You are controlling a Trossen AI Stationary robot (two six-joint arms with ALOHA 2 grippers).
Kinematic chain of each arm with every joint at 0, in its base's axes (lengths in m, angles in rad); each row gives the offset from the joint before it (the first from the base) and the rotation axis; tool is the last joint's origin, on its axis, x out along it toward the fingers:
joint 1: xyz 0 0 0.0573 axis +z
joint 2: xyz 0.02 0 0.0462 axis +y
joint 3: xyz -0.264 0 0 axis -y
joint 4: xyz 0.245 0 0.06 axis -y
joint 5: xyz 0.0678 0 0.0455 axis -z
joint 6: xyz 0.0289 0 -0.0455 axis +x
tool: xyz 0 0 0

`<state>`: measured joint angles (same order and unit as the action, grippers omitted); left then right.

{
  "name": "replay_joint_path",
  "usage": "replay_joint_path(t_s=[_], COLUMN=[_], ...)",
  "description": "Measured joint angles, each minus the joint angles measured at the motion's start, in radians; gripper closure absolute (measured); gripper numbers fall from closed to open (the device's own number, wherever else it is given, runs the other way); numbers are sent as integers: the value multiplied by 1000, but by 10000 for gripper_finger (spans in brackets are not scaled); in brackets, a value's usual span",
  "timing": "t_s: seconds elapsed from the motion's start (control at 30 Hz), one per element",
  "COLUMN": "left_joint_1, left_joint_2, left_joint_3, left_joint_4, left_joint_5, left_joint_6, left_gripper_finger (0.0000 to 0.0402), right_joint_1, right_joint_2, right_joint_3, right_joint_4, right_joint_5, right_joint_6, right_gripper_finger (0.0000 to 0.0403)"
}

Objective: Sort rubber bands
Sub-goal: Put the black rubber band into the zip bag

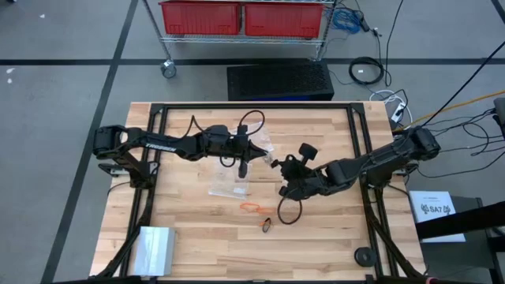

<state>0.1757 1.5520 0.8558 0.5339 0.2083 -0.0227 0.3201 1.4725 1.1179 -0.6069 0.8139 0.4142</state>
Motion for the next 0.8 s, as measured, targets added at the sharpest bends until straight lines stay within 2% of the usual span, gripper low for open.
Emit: replay_joint_path(t_s=[0.37,0.8], left_joint_1=[0,0], left_joint_2=[0,0], left_joint_3=[0,0], left_joint_4=[-20,-19], left_joint_5=[-34,-35], left_joint_6=[-25,-50], left_gripper_finger=[402,402], right_joint_1=[1,-81], right_joint_2=[-6,1], right_joint_3=[51,51], right_joint_4=[-13,6], right_joint_5=[-14,-194], right_joint_6=[-36,-7], right_gripper_finger=[403,403])
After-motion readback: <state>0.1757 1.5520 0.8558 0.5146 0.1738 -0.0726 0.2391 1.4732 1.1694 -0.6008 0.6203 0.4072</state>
